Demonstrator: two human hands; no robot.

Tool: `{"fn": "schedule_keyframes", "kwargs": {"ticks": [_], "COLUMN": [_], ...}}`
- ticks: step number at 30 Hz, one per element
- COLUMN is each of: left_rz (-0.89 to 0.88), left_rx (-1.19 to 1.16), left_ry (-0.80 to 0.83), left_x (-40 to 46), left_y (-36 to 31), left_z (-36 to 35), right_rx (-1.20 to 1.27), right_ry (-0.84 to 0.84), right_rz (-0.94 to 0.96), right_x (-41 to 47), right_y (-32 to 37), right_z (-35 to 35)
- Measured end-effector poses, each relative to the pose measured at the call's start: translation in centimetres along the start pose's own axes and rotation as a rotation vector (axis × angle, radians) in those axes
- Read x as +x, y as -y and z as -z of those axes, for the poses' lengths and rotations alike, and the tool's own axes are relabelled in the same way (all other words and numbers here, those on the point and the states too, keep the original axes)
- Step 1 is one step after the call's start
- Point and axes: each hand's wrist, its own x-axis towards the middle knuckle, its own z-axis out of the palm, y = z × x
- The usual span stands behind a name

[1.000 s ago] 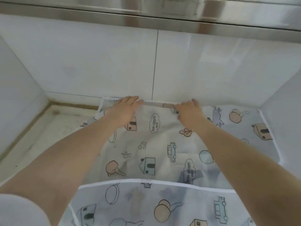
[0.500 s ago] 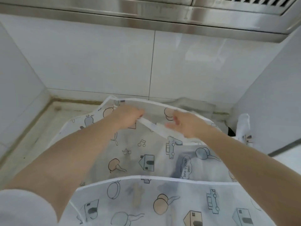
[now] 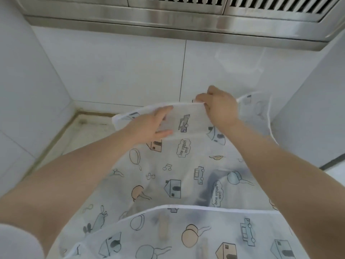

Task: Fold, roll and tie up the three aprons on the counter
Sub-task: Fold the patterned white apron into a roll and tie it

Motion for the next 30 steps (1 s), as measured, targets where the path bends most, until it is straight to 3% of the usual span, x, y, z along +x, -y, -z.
{"fn": "schedule_keyframes", "kwargs": {"ticks": [2,4,6,8,11,12,15,19,24,28,30], "left_rz": [-0.076,-0.096,-0.006,0.144,0.365,0.420,0.539,0.597,0.645,0.425,0.301], "left_rx": [0.015,0.034,0.161,0.308,0.316,0.291,0.248,0.271,-0.154,-0.358,-0.385], "left_ry": [-0.334,-0.603,-0.758,-0.621,-0.115,-0.050,-0.153,-0.218,-0.291,-0.316,-0.292], "left_x": [0.7,1.2,1.5,1.0,-0.5,-1.2,-2.4,-4.0,-4.8,-6.0,-7.0], "left_y": [0.4,0.6,1.2,2.0,2.6,2.6,2.6,3.8,3.7,1.8,1.4], "left_z": [1.5,3.0,4.0,4.8,5.2,5.1,5.1,5.4,4.2,4.2,4.2], "right_rx": [0.038,0.042,0.056,0.074,0.092,0.069,-0.108,-0.403,-0.488,-0.224,-0.300], "right_ry": [-0.101,-0.082,-0.039,-0.042,-0.069,-0.041,0.107,0.455,0.532,0.434,0.413], "right_rz": [0.147,0.187,0.199,0.226,0.243,0.259,0.258,0.015,-0.159,-0.021,0.043], "right_x": [1.2,2.0,1.9,1.2,0.2,-0.3,-1.7,-2.8,-1.8,-1.1,-1.1], "right_y": [0.1,0.1,0.1,0.3,0.7,1.0,1.1,1.6,5.7,11.0,12.7], "right_z": [1.3,2.5,3.6,4.4,5.0,5.1,4.3,3.9,2.6,1.7,1.6]}}
